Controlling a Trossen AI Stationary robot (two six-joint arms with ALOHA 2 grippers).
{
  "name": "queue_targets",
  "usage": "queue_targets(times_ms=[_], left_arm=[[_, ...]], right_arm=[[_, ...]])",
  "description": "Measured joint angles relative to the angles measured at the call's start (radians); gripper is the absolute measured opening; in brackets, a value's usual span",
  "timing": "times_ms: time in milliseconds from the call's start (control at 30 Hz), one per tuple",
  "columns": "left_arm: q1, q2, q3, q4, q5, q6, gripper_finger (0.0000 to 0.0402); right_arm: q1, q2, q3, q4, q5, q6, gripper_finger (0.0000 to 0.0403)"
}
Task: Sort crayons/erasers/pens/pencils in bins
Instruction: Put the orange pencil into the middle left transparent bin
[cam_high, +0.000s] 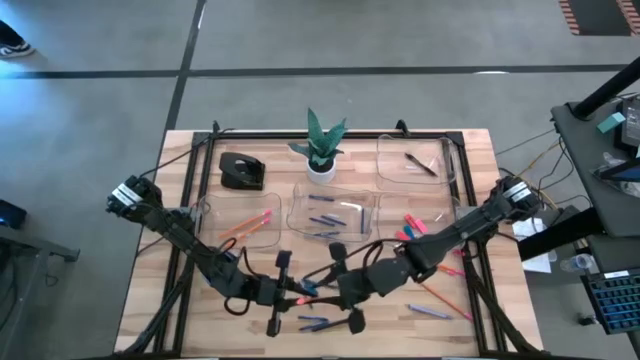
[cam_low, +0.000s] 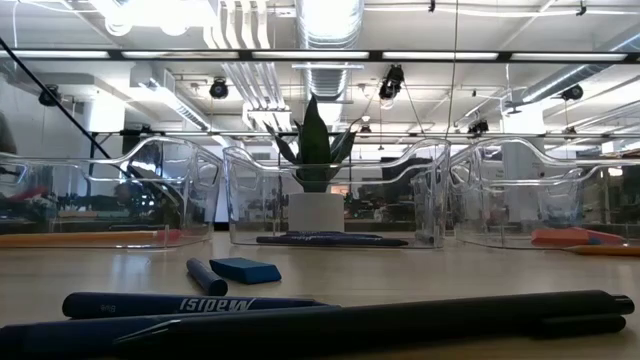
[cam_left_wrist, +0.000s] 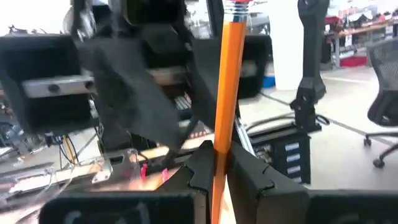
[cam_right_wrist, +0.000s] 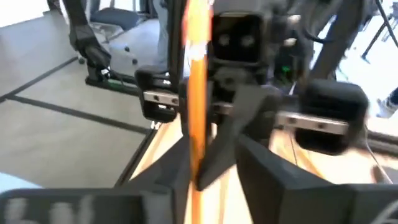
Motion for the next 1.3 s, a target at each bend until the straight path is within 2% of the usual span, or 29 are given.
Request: queue_targets(times_ms=[100,267,467,567,733,900,1033,1167,1300], left_arm=[[0.001,0.000,-0.001,-0.076,-0.002,-0.060,0.0015],[0.001,-0.007,-0.002,-0.242,-0.058,-0.164,0.0015],[0.016,-0.113,-0.001,-0.514,-0.244,-0.175,0.0015],[0.032,-0.209,0.000,-0.649,-0.288,-0.192,0.0015],[0.074,-0.379,0.001,-1.033,-0.358,-0.410,0.0015],[0.124,-0.497,-0.004,-1.523,-0.351,-0.815,0.0015],[0.145,-0.544,-0.025,-1.824,-0.271,-1.083,0.0015],[0.163,-0.546,-0.056,-1.995,-0.172,-1.236,0.0015],[0.184,-0.511,-0.097,-2.010,-0.090,-1.268,0.0015]], right_arm=[[0.000,-0.042,0.039,-0.145,-0.001,0.070,0.0150],[0.010,-0.111,0.127,-0.532,-0.005,0.258,0.0189],[0.045,-0.148,0.127,-0.905,-0.006,0.569,0.0192],[0.080,-0.139,0.110,-1.048,0.003,0.722,0.0188],[0.136,-0.117,0.055,-1.232,0.026,0.957,0.0183],[0.172,-0.112,-0.011,-1.343,0.013,1.159,0.0183],[0.192,-0.112,-0.053,-1.345,-0.023,1.243,0.0181],[0.205,-0.106,-0.100,-1.346,-0.090,1.321,0.0180],[0.219,-0.104,-0.153,-1.339,-0.155,1.390,0.0180]])
